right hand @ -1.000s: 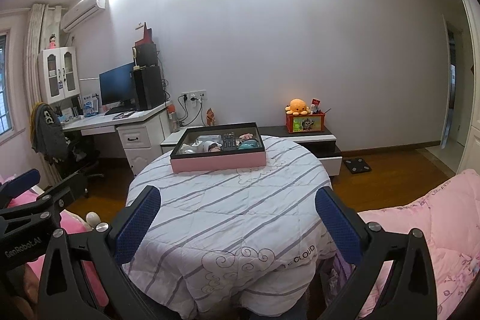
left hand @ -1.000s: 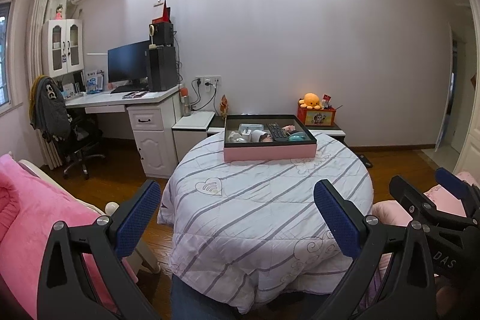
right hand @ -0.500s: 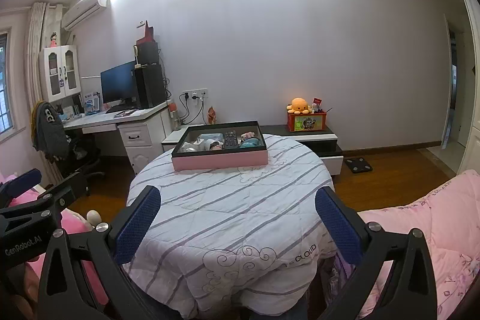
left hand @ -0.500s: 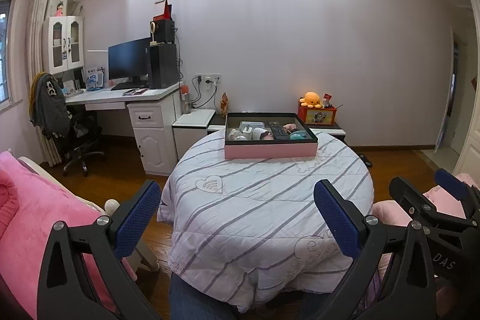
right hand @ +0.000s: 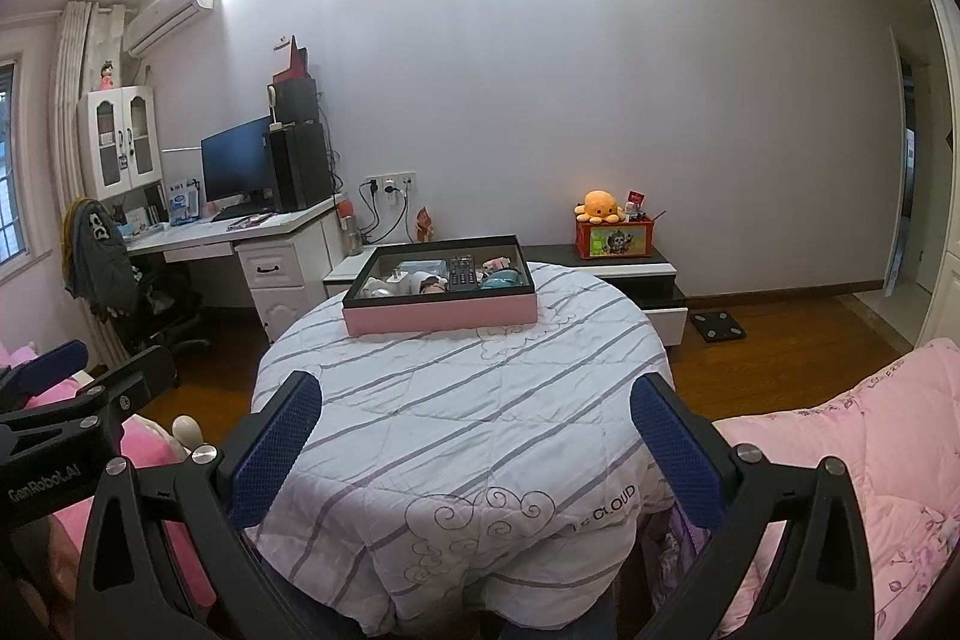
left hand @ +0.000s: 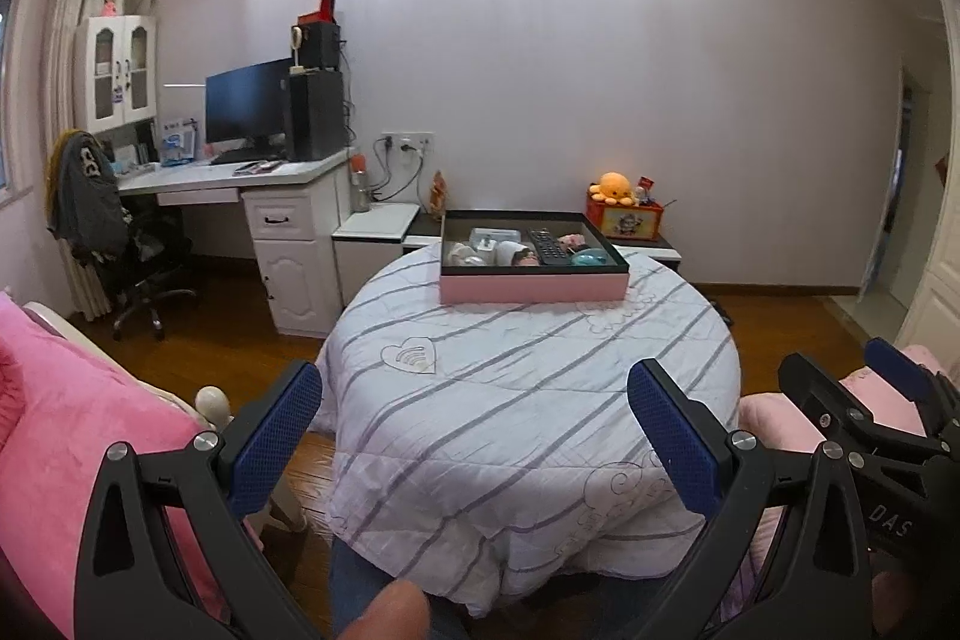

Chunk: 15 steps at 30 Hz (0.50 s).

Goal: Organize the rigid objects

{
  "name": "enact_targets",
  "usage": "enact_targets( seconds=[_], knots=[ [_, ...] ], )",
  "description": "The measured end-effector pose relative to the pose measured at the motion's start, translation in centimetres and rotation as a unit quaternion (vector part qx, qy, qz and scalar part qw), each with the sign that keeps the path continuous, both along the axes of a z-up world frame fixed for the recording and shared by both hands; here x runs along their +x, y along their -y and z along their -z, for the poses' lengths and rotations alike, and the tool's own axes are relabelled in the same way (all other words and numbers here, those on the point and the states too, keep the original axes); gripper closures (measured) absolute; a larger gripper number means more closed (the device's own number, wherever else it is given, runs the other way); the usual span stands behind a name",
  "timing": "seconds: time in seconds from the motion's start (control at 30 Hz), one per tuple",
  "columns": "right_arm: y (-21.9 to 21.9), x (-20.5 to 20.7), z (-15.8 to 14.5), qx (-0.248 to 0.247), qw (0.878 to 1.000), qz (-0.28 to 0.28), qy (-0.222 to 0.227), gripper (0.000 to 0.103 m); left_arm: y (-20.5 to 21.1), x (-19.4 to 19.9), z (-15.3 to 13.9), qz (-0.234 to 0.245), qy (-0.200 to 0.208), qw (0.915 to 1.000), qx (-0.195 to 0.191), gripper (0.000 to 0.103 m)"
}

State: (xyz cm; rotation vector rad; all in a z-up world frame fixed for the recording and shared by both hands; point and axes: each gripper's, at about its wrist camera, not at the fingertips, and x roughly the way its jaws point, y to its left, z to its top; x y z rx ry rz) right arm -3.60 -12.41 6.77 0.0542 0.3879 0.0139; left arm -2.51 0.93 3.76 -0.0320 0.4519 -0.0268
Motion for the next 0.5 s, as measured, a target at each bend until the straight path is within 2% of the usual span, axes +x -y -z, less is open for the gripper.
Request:
enact_targets(
  seconds=[0.17,0.5],
  knots=[
    [-0.1,0.1,0.1,0.002,1.0,0.001,-0.003,0.0,0.0,0.1,0.4,-0.035,0.009,0.9988,0.033,0.0],
    [0.0,0.3,0.1,0.003,1.0,0.0,-0.004,0.0,-1.0,0.3,0.5,-0.027,0.005,0.9996,-0.002,0.0]
  ],
)
